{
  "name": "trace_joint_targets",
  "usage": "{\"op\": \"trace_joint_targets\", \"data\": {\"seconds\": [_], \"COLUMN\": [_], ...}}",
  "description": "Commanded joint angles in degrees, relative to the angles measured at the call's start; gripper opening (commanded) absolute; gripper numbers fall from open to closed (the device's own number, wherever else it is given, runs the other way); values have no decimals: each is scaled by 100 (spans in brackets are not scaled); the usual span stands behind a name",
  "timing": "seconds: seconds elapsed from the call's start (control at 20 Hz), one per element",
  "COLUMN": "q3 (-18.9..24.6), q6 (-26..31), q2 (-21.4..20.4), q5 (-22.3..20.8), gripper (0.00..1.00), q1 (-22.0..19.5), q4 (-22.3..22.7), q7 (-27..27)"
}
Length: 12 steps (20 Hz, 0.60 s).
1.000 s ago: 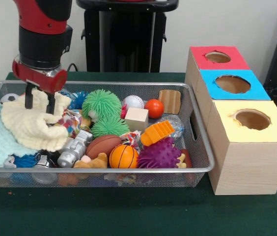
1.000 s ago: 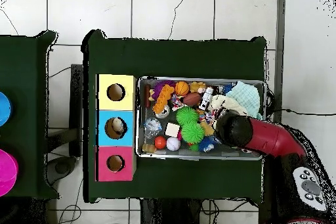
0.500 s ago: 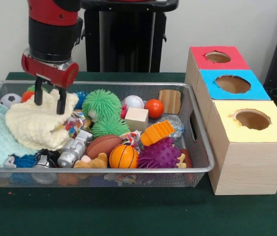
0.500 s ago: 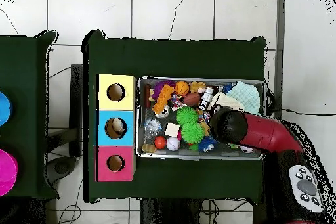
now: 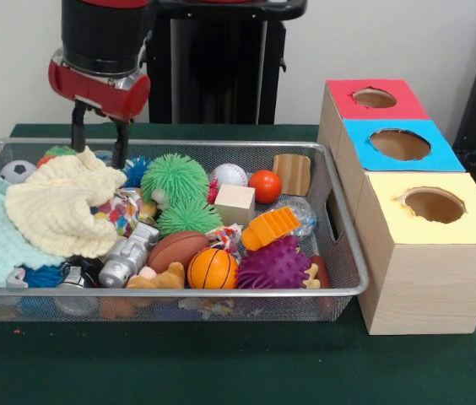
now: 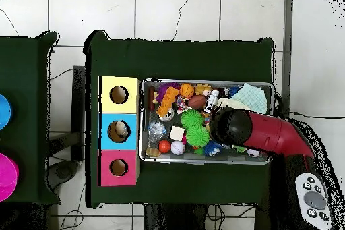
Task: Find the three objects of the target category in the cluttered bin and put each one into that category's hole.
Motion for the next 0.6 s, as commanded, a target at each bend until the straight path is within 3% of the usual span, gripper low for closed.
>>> {"op": "trace_joint_targets", "data": {"seconds": [0.05, 0.3, 0.6], "q3": [547, 1130, 1200], "q6": [573, -138, -420], "q2": [-121, 165, 308], "q5": [366, 779, 835], "gripper": [100, 100, 100], "q1": [37, -325, -167], "q4": [516, 928, 942], "q7": [184, 148, 361]}}
